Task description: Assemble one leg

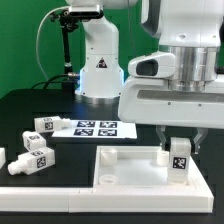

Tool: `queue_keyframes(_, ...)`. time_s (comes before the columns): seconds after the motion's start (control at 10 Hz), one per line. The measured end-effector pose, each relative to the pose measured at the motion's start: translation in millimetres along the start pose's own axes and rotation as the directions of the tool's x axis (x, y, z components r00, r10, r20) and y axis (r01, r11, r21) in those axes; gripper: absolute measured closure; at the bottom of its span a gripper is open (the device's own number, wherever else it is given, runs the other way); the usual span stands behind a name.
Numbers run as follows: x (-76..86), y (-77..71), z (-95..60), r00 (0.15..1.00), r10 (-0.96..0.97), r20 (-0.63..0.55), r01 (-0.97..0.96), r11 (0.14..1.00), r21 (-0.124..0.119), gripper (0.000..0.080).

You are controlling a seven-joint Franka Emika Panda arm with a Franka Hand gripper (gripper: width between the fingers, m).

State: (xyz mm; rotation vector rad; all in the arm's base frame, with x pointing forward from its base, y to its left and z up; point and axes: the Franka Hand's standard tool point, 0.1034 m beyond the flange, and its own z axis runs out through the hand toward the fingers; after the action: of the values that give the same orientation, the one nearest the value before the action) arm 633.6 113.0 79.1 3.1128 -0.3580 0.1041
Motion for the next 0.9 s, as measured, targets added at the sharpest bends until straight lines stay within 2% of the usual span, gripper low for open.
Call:
queue_keyframes(0.2,-0.7,-1.2,0.6,0.974,0.226,0.001,-0.226,0.974,0.0,0.0514)
queue_keyframes(0.3,-1.5,-4.0,0.4,0.915,0.402,0.008,-0.402,0.915,-0.005,0.0514)
queue_keyframes(0.4,0.1,-5.7,0.2,0.831,0.555,0.017,-0.555,0.832,-0.009,0.0514)
queue_keyframes(0.5,1.1,-7.7,-0.1,0.717,0.697,0.029,-0.697,0.717,-0.002,0.0514)
queue_keyframes(0.6,1.7,-7.9,0.5,0.556,0.828,0.064,-0.831,0.557,0.014,0.0514)
queue_keyframes(0.7,1.8,-8.0,1.9,0.44,0.895,0.07,-0.898,0.44,0.02,0.0514)
queue_keyframes(0.8,1.6,-8.3,2.6,0.375,0.925,0.069,-0.927,0.374,0.021,0.0514)
queue_keyframes(0.9,1.8,-7.9,2.7,0.378,0.923,0.067,-0.926,0.377,0.021,0.0471)
